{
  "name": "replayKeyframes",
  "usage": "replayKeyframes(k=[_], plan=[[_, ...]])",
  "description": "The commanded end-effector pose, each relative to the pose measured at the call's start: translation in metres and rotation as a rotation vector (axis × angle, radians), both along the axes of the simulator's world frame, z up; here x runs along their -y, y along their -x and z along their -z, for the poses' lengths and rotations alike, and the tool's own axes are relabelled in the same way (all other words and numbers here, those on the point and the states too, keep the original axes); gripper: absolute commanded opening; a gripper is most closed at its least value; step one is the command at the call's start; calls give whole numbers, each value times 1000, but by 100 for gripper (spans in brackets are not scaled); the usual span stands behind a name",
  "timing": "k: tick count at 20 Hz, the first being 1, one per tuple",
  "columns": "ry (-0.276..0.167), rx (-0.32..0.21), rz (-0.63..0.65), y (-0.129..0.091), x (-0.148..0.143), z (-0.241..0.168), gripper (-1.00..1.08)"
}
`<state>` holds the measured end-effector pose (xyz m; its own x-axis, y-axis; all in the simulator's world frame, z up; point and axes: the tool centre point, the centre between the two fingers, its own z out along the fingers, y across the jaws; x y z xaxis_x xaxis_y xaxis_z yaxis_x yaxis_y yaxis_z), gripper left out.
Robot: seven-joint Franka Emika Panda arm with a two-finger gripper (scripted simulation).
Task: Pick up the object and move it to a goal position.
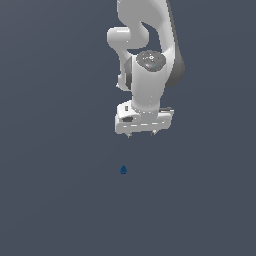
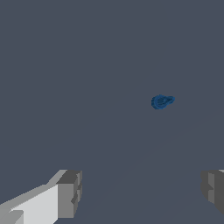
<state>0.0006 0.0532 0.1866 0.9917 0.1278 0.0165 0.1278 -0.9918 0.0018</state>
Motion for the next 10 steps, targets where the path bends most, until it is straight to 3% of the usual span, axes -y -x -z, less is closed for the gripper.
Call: replayKeyframes(k=[1,10], plan=[[1,-1,-19,-5,4,5,100],[5,-8,-148,-40,30,37,100]])
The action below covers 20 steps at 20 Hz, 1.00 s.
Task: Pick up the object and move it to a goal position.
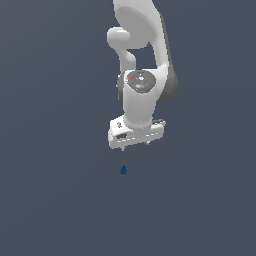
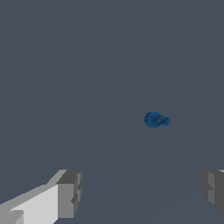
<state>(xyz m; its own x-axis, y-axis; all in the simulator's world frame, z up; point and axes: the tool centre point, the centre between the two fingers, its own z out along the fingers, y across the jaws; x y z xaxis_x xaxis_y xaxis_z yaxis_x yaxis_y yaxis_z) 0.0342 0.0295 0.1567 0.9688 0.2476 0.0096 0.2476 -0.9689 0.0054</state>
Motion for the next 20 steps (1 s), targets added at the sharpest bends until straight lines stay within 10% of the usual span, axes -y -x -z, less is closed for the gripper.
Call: replayKeyframes(k=[1,20], plan=[[1,-3,-45,-11,10,13,100],[-2,-12,-208,-46,50,64,100]])
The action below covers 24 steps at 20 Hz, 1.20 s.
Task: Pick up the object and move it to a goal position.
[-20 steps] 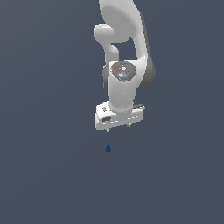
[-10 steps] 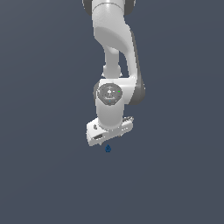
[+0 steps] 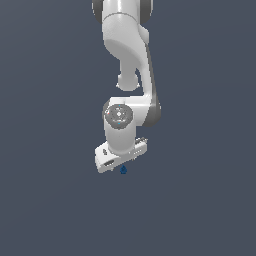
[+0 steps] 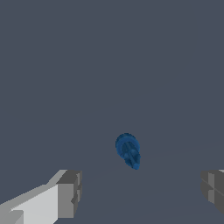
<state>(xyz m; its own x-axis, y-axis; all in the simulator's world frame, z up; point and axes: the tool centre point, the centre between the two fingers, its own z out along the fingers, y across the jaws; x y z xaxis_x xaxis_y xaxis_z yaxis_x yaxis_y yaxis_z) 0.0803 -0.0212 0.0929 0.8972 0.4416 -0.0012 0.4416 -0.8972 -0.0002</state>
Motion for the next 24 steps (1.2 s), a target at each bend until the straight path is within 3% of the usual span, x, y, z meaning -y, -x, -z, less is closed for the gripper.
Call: replayKeyframes(k=[1,12,18,19,24], plan=[[0,0,-1,0,0,0,100],[0,1,-5,1,0,45,100],[0,1,-5,-1,0,50,100],[0,1,-5,-1,0,50,-100],[0,1,-5,-1,0,50,-100]])
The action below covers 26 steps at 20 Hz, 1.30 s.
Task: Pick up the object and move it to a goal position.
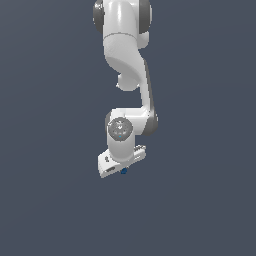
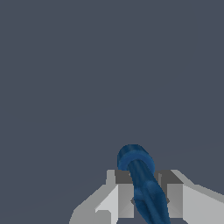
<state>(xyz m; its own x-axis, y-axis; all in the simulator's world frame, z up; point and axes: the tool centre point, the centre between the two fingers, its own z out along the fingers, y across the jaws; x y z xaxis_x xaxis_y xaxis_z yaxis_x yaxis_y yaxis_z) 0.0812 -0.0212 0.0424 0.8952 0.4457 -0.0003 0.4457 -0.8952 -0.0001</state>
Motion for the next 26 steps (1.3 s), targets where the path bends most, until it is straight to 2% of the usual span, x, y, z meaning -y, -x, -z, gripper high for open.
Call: replayKeyframes(k=[1,8,13,19,26], plan=[[0,0,0,0,0,0,-100],[0,0,0,0,-1,-3,-100],[0,0,0,0,-10,-21,-100],[0,0,-1,0,-31,-65,-100],[0,0,-1,0,-65,-139,-100]])
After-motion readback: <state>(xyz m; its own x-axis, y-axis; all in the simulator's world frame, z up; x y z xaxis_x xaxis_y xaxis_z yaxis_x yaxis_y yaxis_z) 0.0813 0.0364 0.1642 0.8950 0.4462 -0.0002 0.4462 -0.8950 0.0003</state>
